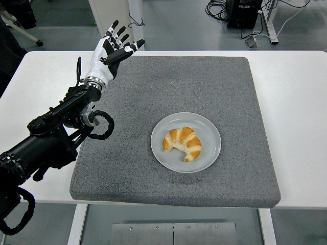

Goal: Place the bread on the plate

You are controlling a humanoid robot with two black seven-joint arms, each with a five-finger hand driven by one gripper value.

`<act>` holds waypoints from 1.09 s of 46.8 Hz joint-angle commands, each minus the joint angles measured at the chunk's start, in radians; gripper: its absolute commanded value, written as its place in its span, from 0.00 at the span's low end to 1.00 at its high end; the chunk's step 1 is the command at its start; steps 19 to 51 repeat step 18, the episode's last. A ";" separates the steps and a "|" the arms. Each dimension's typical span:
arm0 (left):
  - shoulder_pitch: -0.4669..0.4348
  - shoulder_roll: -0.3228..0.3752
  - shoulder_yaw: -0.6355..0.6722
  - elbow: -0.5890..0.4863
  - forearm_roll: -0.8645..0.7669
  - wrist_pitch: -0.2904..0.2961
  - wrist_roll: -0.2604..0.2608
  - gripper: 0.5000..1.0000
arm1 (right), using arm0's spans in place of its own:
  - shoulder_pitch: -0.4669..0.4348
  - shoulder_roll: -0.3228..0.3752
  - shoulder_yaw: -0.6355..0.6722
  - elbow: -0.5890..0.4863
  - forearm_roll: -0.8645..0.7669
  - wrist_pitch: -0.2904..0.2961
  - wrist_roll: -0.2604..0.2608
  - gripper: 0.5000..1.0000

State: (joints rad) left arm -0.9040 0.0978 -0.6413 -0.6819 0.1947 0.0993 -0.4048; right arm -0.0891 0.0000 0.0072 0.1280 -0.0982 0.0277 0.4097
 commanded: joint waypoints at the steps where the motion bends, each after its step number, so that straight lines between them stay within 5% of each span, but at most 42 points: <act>1: -0.003 -0.004 -0.005 0.042 -0.026 -0.045 0.001 0.94 | 0.002 0.000 -0.001 0.001 0.000 0.000 0.000 1.00; 13: -0.013 -0.032 -0.020 0.185 -0.087 -0.158 0.004 0.94 | 0.000 0.000 -0.001 -0.005 0.000 0.000 0.000 1.00; 51: -0.015 -0.032 -0.043 0.196 -0.098 -0.170 0.006 0.94 | 0.000 0.000 -0.003 -0.004 0.000 0.000 0.000 1.00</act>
